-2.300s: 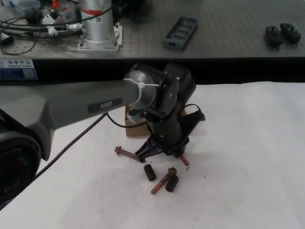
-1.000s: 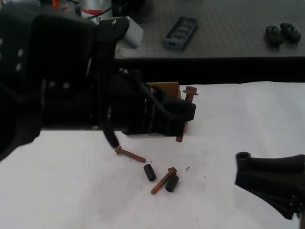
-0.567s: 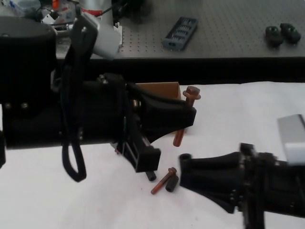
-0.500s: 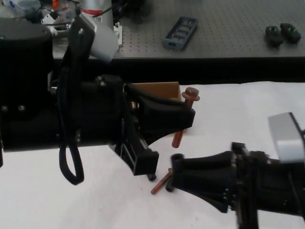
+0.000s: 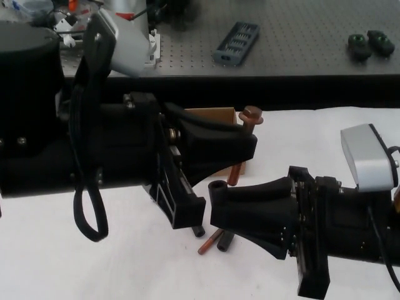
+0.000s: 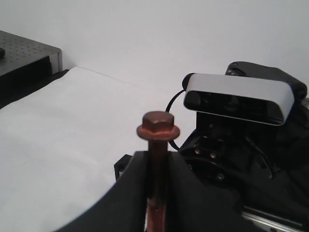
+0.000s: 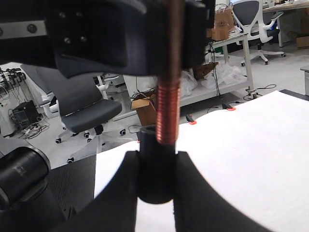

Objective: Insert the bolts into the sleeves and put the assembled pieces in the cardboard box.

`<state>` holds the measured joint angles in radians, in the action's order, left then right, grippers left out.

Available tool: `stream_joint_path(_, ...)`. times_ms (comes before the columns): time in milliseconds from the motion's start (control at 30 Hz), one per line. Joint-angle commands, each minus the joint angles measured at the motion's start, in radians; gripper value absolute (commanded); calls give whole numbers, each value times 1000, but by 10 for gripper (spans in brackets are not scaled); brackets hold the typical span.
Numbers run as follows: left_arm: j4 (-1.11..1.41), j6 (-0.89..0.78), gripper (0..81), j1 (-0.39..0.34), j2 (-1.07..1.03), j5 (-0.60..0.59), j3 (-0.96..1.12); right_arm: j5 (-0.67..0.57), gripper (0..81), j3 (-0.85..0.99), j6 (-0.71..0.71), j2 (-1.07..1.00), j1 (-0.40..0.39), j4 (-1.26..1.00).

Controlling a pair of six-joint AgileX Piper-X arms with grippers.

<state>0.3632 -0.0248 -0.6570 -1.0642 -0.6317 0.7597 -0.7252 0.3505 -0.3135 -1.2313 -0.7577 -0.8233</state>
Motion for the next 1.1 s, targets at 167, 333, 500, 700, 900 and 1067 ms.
stream_joint_path(167,102,2,6,33,17,-32,5,13,39,14,-1,0,-1,-21)
stream_joint_path(333,103,2,6,38,17,-55,5,20,39,14,-1,0,1,-21)
stream_joint_path(500,103,-1,6,38,17,-65,5,67,39,14,-1,0,1,-23)
stream_joint_path(700,103,-1,6,38,17,-67,5,124,39,14,-1,0,1,-89)
stream_joint_path(900,103,-1,6,40,17,-66,5,131,39,14,-9,0,1,-100)
stream_joint_path(1067,103,2,6,40,17,-66,5,131,39,14,-42,0,1,-169)
